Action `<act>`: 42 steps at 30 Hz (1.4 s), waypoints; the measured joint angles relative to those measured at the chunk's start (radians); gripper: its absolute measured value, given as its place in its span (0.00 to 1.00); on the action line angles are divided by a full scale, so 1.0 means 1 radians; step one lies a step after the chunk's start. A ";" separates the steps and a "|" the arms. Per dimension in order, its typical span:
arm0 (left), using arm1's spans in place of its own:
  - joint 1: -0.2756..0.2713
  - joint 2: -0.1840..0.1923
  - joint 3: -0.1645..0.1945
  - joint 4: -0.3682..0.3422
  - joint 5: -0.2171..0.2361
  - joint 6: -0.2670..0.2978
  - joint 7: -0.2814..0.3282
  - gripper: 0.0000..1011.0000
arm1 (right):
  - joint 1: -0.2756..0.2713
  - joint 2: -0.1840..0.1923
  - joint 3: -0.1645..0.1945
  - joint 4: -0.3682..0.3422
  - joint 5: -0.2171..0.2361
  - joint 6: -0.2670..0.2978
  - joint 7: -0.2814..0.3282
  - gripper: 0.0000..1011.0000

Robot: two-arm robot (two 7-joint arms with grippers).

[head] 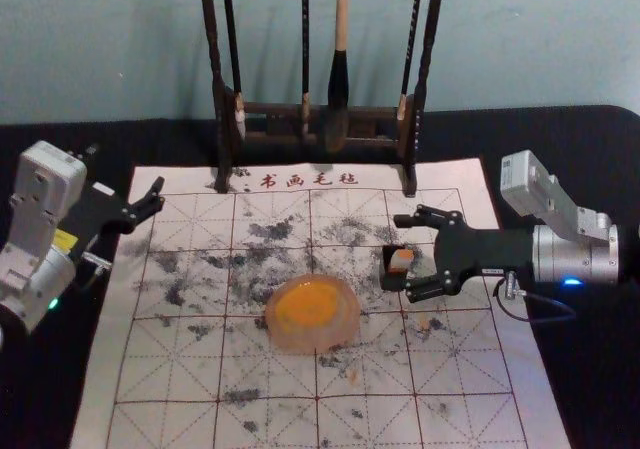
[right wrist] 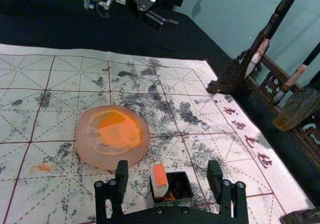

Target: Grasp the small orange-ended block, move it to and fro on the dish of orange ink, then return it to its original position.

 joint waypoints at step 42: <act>0.000 0.000 0.000 0.000 0.000 0.000 0.000 0.99 | 0.000 0.000 0.002 0.000 0.002 0.001 0.000 0.13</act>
